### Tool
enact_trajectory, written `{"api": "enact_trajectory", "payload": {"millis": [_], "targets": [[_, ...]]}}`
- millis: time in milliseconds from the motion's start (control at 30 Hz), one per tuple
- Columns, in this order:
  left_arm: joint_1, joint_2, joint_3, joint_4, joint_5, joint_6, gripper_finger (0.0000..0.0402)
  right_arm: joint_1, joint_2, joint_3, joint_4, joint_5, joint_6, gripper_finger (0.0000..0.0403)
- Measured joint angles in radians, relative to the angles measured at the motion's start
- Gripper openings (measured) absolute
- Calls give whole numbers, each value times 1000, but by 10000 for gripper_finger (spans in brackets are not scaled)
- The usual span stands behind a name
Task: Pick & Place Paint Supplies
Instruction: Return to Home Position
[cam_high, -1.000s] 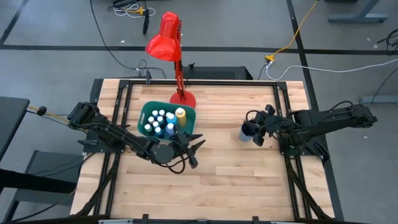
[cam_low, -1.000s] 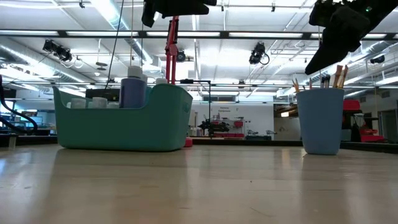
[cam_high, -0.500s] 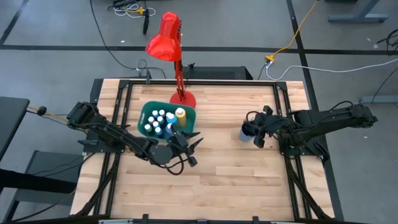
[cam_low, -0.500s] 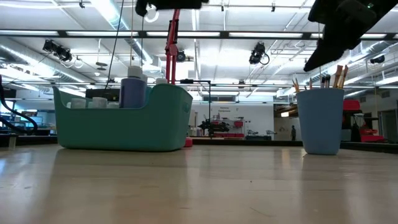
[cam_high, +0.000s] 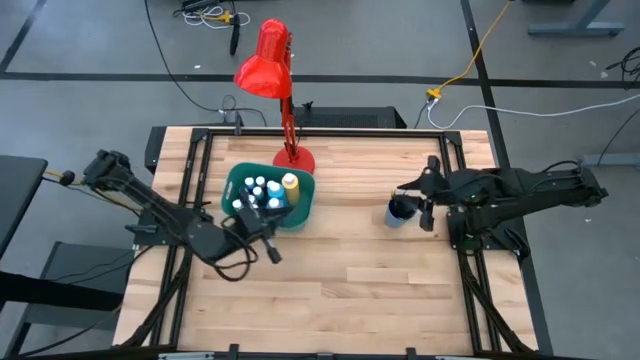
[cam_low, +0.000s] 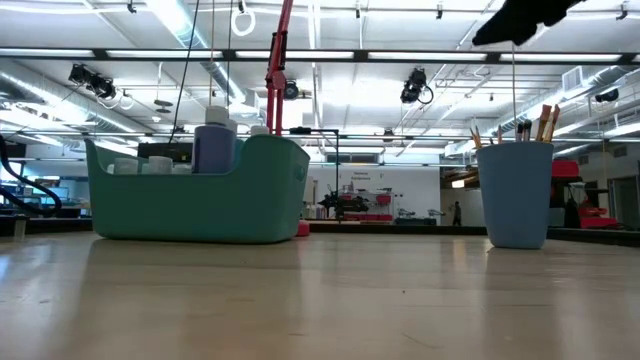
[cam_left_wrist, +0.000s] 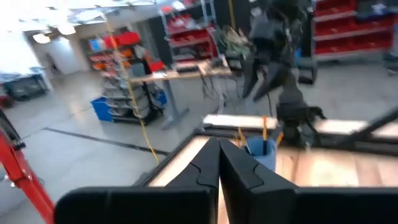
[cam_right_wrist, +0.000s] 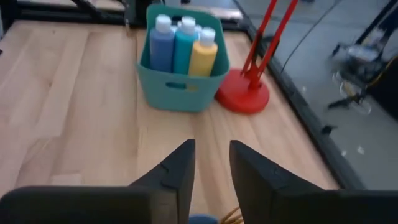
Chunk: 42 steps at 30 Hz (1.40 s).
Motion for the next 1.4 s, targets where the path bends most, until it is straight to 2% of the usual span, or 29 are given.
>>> {"api": "enact_trajectory", "payload": {"millis": [167, 300, 367, 467, 533, 667, 833, 1033, 1233, 1400], "targets": [[1, -167, -1, -346, 95, -98, 15, 0, -64, 4, -4, 10, -29, 99], [0, -303, -23, -511, 84, -145, 25, 0, -137, 3, -8, 10, -34, 94], [-1, -370, -60, -534, 140, -124, 25, 0, -175, 1, -8, 10, -40, 92], [-1, -464, -149, -504, 296, -58, 19, 0, -226, -23, 20, 11, -53, 88], [2, -524, -229, -416, 379, -6, 14, 0, -256, -64, 78, 2, -66, 87], [24, -621, -393, -226, 411, 139, 10, 0, -311, -153, 185, -7, -130, 87], [26, -823, -583, -62, 523, 248, 18, 0, -378, -235, 268, 69, -149, 87], [26, -1067, -766, 45, 567, 270, 21, 0, -491, -316, 294, 36, -127, 87], [27, -1258, -879, 49, 569, 330, 13, 0, -619, -390, 316, 26, -107, 87], [28, -1259, -927, 75, 573, 339, 13, 0, -702, -426, 344, -21, -87, 87]]}}
